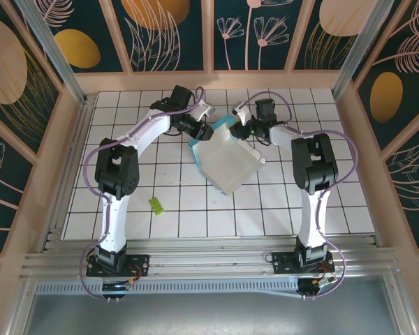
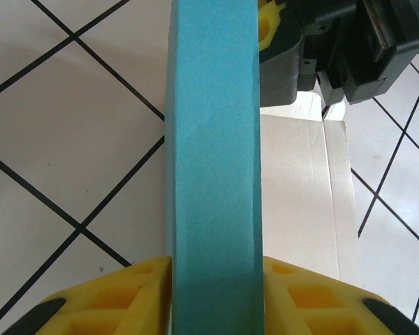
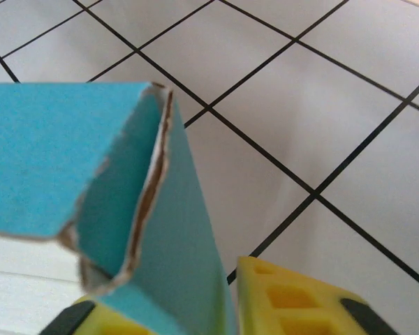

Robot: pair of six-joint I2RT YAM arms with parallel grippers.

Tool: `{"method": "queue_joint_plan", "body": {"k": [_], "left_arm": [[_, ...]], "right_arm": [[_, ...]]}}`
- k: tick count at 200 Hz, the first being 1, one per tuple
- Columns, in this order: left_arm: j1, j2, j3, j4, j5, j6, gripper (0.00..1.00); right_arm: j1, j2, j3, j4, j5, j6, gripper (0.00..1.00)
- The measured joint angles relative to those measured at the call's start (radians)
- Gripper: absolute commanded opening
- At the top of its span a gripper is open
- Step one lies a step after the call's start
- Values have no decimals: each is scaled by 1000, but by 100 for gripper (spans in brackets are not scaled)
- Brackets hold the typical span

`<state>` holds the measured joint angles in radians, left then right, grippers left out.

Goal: Fold the paper box

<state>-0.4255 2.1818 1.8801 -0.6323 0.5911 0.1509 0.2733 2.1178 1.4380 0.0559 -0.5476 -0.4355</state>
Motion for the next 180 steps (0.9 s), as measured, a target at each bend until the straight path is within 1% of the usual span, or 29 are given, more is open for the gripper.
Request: {"method": "queue_joint_plan", "body": {"k": [51, 69, 91, 129, 141, 157, 180], "left_arm": [[0, 7, 8, -1, -2, 0, 33], [0, 7, 11, 0, 0, -1, 33], [0, 7, 11, 8, 3, -2, 33], [4, 7, 8, 29, -1, -10, 32], [5, 8, 8, 30, -6, -17, 32], [5, 8, 8, 30, -13, -22, 33], [5, 8, 8, 31, -17, -24, 33]], "right_arm": [[-1, 9, 1, 8, -3, 1, 11], [0, 9, 2, 7, 9, 8, 11], [13, 16, 31, -18, 61, 23, 11], [51, 46, 93, -60, 179, 28, 8], [64, 55, 106, -64, 216, 32, 12], [79, 61, 117, -64, 263, 36, 16], [76, 72, 137, -73, 257, 53, 20]]}}
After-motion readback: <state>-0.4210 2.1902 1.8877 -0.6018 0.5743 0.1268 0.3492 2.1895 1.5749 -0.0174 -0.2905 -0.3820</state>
